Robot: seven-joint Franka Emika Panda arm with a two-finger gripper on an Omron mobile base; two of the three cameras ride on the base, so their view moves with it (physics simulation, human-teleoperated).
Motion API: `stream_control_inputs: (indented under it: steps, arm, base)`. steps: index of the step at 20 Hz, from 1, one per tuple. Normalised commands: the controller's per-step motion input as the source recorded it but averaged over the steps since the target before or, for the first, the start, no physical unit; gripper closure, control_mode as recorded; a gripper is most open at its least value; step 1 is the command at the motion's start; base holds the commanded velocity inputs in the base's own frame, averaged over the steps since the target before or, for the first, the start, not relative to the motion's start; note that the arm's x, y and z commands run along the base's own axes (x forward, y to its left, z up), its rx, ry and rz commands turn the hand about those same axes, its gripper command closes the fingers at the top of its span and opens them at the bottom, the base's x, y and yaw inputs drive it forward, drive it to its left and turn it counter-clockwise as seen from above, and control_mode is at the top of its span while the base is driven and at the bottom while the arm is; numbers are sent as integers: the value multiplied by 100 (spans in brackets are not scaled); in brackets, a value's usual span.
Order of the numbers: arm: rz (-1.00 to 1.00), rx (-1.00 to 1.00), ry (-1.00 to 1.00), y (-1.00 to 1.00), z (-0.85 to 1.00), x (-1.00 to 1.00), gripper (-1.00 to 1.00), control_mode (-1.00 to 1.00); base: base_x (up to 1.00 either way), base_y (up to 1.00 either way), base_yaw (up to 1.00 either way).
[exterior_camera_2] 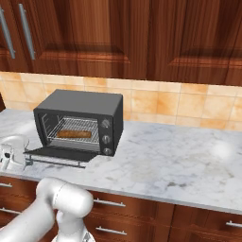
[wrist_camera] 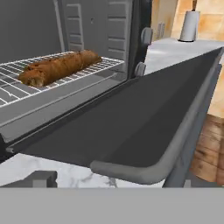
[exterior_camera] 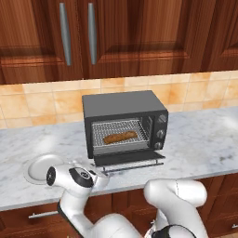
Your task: Pull the toaster oven rack outwards. Pick up the baguette from the plate and place it on the toaster oven rack. Close the toaster oven door fully and set the temperature to the lowest setting.
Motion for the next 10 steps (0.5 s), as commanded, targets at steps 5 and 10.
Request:
stream_control_inputs:
  steps: [5,10]
  arm:
    - [28,22,0,-90,81,12,-100,-100]
    - [26,19,0,-85,79,20,-100,-100]
  base:
    - [0,0,0]
    - [0,0,0]
